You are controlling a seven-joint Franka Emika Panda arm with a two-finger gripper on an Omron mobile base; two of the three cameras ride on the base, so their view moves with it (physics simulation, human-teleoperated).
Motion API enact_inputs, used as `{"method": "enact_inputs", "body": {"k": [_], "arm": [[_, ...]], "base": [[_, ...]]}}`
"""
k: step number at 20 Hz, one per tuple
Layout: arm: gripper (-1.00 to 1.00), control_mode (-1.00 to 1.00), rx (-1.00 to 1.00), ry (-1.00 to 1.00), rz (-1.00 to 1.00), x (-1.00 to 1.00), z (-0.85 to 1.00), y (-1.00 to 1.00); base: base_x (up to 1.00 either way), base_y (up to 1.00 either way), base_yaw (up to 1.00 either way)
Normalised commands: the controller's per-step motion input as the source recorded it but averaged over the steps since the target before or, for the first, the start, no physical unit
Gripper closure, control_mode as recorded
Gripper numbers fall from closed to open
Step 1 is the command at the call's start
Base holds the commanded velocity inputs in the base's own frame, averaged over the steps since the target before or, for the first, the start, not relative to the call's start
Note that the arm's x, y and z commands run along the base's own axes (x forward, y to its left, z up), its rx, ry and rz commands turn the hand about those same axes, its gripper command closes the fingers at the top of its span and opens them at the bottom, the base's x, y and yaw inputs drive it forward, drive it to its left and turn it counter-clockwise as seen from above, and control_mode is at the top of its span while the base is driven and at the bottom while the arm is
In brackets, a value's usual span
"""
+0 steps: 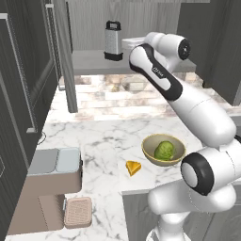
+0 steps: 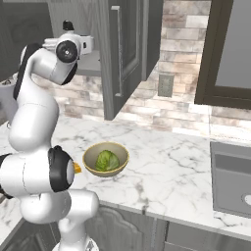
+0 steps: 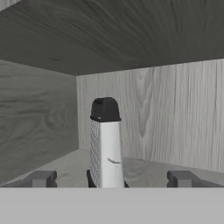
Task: Pick the cheese from the fridge and the cheese grater from the cabinet and place them next to the salad bowl.
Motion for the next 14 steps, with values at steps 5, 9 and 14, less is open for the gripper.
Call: {"method": "enact_inputs", "body": {"k": [5, 9, 14], "arm": [[-1.00, -1.00, 0.01, 0.00, 0.00, 0.25, 0.00, 0.00], [-1.00, -1.00, 0.00, 0.00, 0.00, 0.15, 0.00, 0.00], [-1.00, -1.00, 0.00, 0.00, 0.01, 0.11, 0.00, 0.10]], "base": [[0.00, 0.00, 0.00], [0.00, 0.00, 0.00], [0.00, 0.00, 0.00]]}}
